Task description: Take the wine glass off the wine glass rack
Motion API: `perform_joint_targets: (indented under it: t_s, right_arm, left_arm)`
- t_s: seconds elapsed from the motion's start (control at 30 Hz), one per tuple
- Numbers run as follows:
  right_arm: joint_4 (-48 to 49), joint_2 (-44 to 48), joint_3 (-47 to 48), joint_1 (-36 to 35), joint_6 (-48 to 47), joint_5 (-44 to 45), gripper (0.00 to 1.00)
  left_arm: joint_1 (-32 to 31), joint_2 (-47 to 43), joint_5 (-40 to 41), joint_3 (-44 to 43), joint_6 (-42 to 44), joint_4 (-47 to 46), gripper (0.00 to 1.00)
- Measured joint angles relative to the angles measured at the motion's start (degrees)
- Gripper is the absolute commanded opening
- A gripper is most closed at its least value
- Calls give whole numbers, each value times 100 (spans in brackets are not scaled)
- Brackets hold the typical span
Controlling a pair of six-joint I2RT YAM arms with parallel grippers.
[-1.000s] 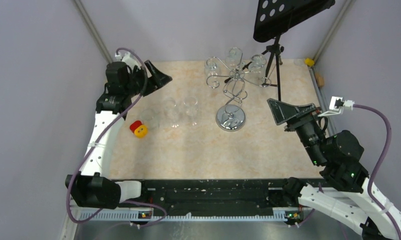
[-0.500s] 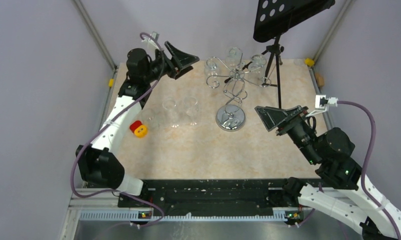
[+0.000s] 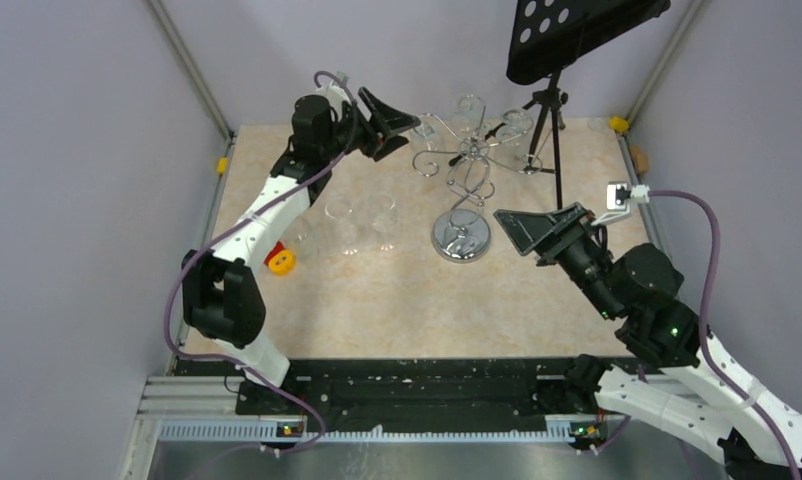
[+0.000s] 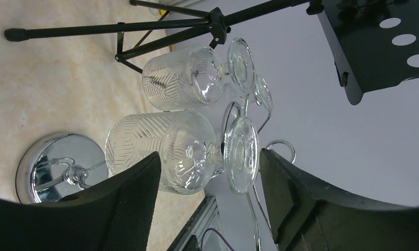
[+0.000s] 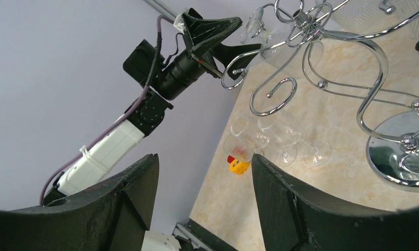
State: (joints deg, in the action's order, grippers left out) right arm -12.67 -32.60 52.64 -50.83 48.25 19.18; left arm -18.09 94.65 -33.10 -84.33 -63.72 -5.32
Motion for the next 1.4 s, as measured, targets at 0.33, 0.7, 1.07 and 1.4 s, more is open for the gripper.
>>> perform_joint_targets:
  t_s: [0.33,0.7,1.07,1.4]
  right_arm:
    - [216,-455,-39,-2,153,-319,65]
    - [546,-850,-50,-2,289,-595,64]
    - [623,-874,-59,-2,452,-579,63]
    - [680,-1152,-96,0,629,-337,59]
  left_arm:
    - [-9,57,-98,59,-417,-472,60]
    - [-42,42,-181,90,-289,-315,23]
    - [-50,0,-160,-7,-280,-96,0]
    - [-79,-345,249,-7,-129,278,0]
